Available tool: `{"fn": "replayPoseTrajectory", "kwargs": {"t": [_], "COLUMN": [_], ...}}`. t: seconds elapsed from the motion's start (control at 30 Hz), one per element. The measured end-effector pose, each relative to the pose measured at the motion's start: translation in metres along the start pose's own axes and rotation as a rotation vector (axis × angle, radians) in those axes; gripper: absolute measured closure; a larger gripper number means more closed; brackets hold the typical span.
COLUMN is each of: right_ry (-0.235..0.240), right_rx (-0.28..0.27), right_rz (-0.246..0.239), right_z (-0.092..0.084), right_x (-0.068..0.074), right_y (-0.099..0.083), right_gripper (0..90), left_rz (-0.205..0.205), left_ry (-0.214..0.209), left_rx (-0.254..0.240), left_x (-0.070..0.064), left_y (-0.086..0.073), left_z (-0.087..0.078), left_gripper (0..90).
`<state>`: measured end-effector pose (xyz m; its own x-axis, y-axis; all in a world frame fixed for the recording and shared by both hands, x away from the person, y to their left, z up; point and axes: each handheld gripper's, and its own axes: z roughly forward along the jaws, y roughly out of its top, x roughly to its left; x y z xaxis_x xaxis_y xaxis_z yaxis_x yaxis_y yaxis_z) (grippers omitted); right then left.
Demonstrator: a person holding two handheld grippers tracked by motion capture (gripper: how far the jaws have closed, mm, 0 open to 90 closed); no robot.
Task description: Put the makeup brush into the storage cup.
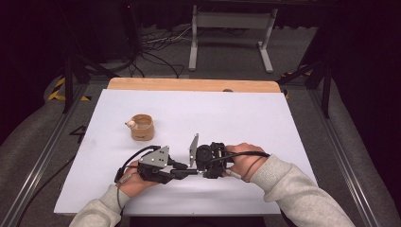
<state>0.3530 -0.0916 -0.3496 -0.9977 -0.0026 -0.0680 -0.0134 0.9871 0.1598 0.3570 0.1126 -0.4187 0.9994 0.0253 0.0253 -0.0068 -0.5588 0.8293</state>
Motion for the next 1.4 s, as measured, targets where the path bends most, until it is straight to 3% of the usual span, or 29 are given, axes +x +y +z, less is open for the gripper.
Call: {"fn": "replayPoseTrajectory", "kwargs": {"t": [0.53,0.83,0.93,1.0,1.1,1.2,1.23,1.4], "right_ry": [0.002,0.005,-0.016,-0.016,-0.005,0.005,0.011,-0.002], "right_rx": [-0.005,-0.033,-0.085,-0.101,-0.178,-0.224,-0.269,-0.369], "right_rz": [-0.016,-0.017,0.003,0.008,0.035,0.042,0.059,0.078], "right_z": [-0.001,-0.002,-0.007,-0.009,-0.016,-0.019,-0.021,-0.029], "right_x": [0.000,0.000,-0.001,-0.001,-0.003,-0.005,-0.007,-0.009], "right_y": [-0.001,-0.003,-0.006,-0.007,-0.014,-0.019,-0.024,-0.035], "right_gripper": [70.6,67.0,57.1,55.3,50.4,48.2,46.9,45.2], "left_rz": [0.054,0.040,0.046,0.046,0.039,0.037,0.038,0.037], "left_ry": [0.002,-0.001,-0.001,0.000,0.007,0.003,0.007,0.007], "left_rx": [0.006,0.010,0.016,0.015,0.008,0.003,0.000,-0.006], "left_x": [-0.004,-0.004,-0.004,-0.004,-0.004,-0.004,-0.004,-0.004], "left_y": [0.001,0.002,0.002,0.002,0.002,0.002,0.002,0.002], "left_z": [-0.002,-0.003,-0.002,-0.002,-0.004,-0.004,-0.005,-0.006], "left_gripper": [73.9,74.1,74.1,74.0,74.0,74.1,74.0,74.0]}}
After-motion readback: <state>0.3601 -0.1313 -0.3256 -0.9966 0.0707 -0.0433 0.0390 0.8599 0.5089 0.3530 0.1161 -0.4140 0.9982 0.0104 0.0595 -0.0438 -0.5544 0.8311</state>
